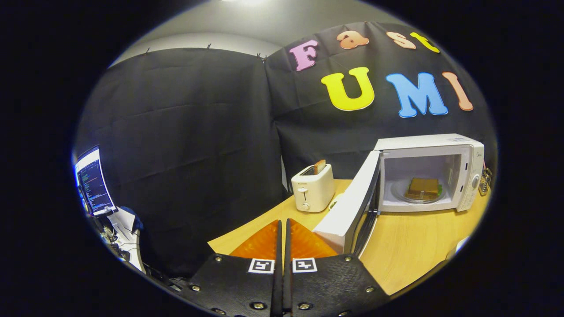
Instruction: Open the microwave, put the food inside, and close the microwave door.
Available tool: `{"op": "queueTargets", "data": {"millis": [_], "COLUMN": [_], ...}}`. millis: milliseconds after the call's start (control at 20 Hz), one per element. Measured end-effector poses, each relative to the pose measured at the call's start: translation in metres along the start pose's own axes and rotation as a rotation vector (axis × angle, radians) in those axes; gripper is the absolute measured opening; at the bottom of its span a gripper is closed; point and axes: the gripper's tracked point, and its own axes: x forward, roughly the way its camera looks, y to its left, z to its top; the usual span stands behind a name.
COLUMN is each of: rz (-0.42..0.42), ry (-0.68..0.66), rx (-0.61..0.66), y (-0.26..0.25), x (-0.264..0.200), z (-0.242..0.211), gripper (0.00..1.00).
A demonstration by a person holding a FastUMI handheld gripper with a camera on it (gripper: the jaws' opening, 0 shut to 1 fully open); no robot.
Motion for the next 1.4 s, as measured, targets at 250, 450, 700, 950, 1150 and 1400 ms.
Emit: {"op": "queueTargets", "data": {"millis": [250,450,700,950,1150,1400], "rz": [-0.078,-0.149,-0.239,-0.321,-0.402,-0.5], "ry": [-0.04,-0.052,-0.079,-0.103,-0.13,-0.152], "rx": [-0.041,-0.04,-0.049,-0.054,-0.065,-0.061], "y": [-0.03,-0.068,-0.115,-0.16,-0.196,-0.242], "x": [-0.012,-0.028,-0.05,-0.067,-0.08,-0.091], "z": [0.005,0.004,0.007,0.013,0.021,0.026], "gripper": [0.01,0.01,0.01,0.01,0.01,0.01]}}
